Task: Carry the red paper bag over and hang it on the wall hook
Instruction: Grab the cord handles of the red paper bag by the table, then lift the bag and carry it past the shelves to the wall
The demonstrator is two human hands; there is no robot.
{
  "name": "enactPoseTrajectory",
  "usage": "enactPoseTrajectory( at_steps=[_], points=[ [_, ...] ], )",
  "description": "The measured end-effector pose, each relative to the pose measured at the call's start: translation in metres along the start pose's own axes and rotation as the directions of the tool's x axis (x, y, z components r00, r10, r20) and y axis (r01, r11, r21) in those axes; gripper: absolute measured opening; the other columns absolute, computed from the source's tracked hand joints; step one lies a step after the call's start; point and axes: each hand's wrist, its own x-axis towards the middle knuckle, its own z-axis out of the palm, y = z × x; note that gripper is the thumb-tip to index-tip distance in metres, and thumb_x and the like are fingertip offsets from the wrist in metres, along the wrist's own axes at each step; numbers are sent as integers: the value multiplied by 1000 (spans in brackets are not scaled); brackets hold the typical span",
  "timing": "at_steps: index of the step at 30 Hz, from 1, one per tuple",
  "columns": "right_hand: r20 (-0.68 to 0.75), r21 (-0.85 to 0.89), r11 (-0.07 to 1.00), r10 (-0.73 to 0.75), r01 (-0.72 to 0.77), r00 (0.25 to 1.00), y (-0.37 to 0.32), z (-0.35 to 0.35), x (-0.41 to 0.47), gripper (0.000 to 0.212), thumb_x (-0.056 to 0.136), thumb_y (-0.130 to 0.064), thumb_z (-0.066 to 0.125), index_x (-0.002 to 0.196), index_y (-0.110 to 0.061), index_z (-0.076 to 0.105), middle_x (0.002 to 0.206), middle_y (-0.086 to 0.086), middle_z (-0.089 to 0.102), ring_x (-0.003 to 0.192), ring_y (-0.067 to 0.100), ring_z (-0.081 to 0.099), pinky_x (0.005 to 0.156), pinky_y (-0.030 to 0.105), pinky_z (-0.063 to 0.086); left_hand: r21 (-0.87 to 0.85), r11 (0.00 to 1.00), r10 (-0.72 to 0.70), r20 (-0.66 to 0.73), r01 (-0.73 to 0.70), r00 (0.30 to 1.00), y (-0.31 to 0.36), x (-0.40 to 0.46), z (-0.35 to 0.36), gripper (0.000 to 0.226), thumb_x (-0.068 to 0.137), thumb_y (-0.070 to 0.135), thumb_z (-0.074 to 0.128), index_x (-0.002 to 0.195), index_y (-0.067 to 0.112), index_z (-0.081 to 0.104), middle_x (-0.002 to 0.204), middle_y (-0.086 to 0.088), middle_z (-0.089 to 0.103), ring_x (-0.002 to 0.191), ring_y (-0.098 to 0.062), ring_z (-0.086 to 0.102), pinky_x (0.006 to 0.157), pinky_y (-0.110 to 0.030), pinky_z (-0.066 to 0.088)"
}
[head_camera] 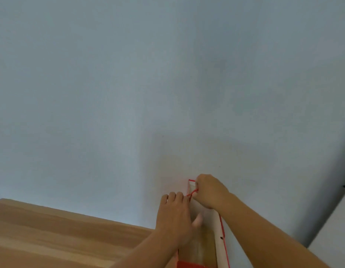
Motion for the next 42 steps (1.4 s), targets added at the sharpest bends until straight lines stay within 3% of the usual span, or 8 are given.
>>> enactPoseTrajectory(
  at_steps=[7, 15, 21, 25, 30, 34, 38, 42],
  points=[
    [-132, 138, 989, -40, 59, 990, -41, -28, -16, 33, 86, -9, 66, 63, -15, 43, 64, 2, 48, 58, 19, 49, 54, 27, 37, -174, 966, -219, -157, 191, 963, 17, -15, -34, 89, 67, 86, 30, 117, 17, 53, 108, 0, 60, 104, -25, 52, 107, -46, 34],
    [69, 368, 907, -246, 204, 967, -96, -24, -48, 30, 81, -16, 67, 58, -9, 49, 54, 8, 46, 57, 24, 48, 58, 32, 41, -130, 947, -316, -230, 293, 920, -51, -69, -82, 14, 71, 20, 61, 84, 20, 65, 78, 5, 69, 76, -18, 61, 106, -41, 36],
    [427, 590, 752, -599, 292, 678, -166, 6, -91, 33, 88, -34, 54, 103, -9, 69, 95, 4, 69, 73, 17, 61, 65, 29, 45, 16, 907, -398, -301, 422, 867, -127, -150, -155, 7, 76, 25, 66, 76, 27, 73, 73, 7, 70, 65, -9, 55, 89, -33, 44],
    [215, 349, 604, -795, 716, 567, -230, 35, -138, 24, 95, -36, 52, 80, -18, 57, 76, -2, 55, 69, 19, 55, 58, 28, 36, 57, 784, -559, -370, 619, 742, -168, -236, -203, 7, 78, 26, 67, 80, 30, 73, 79, 9, 70, 73, -13, 62, 79, -36, 49],
    [-95, 398, 312, -921, 863, 378, -327, 29, -217, 40, 87, -54, 38, 78, -20, 58, 74, 5, 62, 62, 23, 58, 61, 44, 54, 54, 658, -639, -488, 751, 595, -204, -336, -254, 11, 77, 20, 70, 85, 25, 76, 82, 6, 73, 77, -17, 63, 65, -30, 43],
    [30, 432, 262, -961, 863, 276, -424, 52, -270, 32, 89, -44, 54, 79, -14, 56, 62, -1, 53, 56, 13, 48, 50, 18, 38, 6, 591, -695, -505, 807, 512, -243, -404, -287, 6, 79, 22, 69, 82, 26, 73, 83, 8, 69, 76, -16, 61, 59, -30, 46],
    [16, 516, 218, -969, 828, 245, -516, 89, -319, 25, 91, -39, 54, 72, -24, 53, 66, -1, 59, 64, 23, 57, 61, 43, 50, -5, 551, -716, -516, 835, 469, -295, -475, -319, 7, 80, 17, 65, 81, 23, 68, 88, 4, 65, 77, -17, 60, 62, -36, 52],
    [-15, 388, 175, -980, 905, 196, -608, 103, -357, 25, 96, -33, 48, 77, -18, 54, 70, 0, 57, 62, 20, 53, 58, 37, 41, 198, 476, -709, -489, 857, 508, -354, -550, -356, 3, 86, 18, 61, 89, 18, 60, 95, -1, 60, 78, -24, 60, 62, -40, 51]
  ],
)
